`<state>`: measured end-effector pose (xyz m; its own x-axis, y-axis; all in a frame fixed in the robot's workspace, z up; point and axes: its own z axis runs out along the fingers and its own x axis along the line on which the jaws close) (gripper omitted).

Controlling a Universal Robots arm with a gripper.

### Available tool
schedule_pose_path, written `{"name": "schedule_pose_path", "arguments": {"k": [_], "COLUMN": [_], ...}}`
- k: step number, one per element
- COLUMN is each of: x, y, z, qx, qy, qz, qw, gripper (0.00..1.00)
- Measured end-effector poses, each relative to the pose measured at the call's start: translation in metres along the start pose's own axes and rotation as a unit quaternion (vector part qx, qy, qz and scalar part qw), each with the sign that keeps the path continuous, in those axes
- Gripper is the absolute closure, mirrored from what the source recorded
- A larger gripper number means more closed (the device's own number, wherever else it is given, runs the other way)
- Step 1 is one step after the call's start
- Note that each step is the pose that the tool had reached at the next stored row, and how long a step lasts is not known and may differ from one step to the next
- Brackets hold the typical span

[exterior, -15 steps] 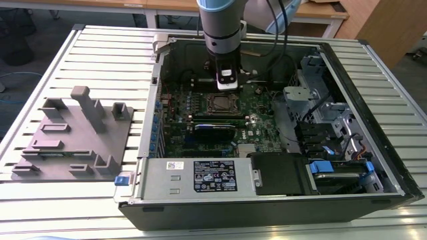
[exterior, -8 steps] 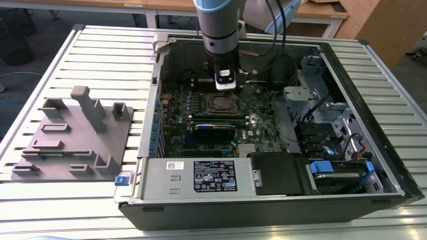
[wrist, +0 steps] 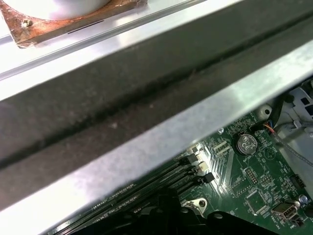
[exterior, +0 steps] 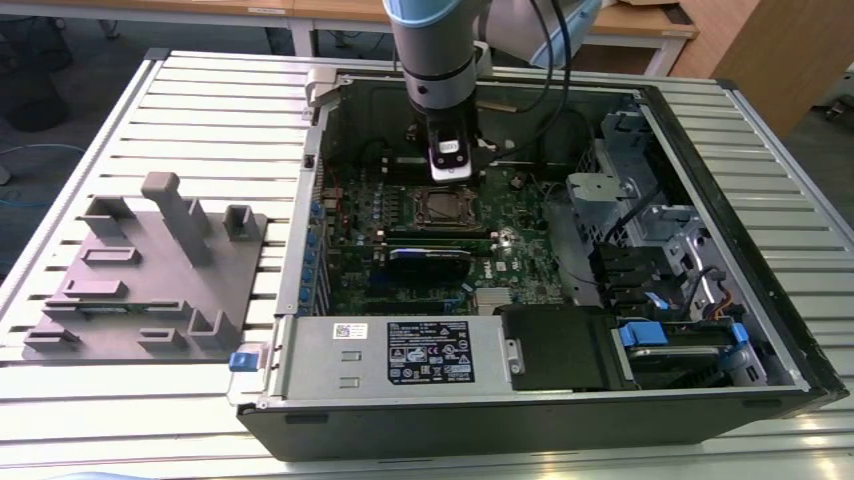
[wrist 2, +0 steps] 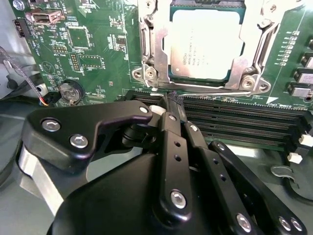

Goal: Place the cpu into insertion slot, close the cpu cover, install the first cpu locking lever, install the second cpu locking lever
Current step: 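Install the first cpu locking lever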

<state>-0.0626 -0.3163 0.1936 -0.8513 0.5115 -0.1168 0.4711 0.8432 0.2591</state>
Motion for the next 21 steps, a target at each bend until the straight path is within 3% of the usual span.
{"name": "schedule_pose_path", "arguments": {"k": [7, 13, 21], "x": [0.0002, 0.0001, -0.0003], "y": [-0.0002, -0.0007, 0.0000], "z": [0.0003, 0.0004, -0.0022], "qx": [0.0009, 0.0061, 0.0062], "qy": [-0.0012, -0.0035, -0.0035], "qz": [-0.002, -0.006, -0.006], "qw": [1.00000, 0.99996, 0.99995], "gripper": [0.89, 0.89, 0.89]}}
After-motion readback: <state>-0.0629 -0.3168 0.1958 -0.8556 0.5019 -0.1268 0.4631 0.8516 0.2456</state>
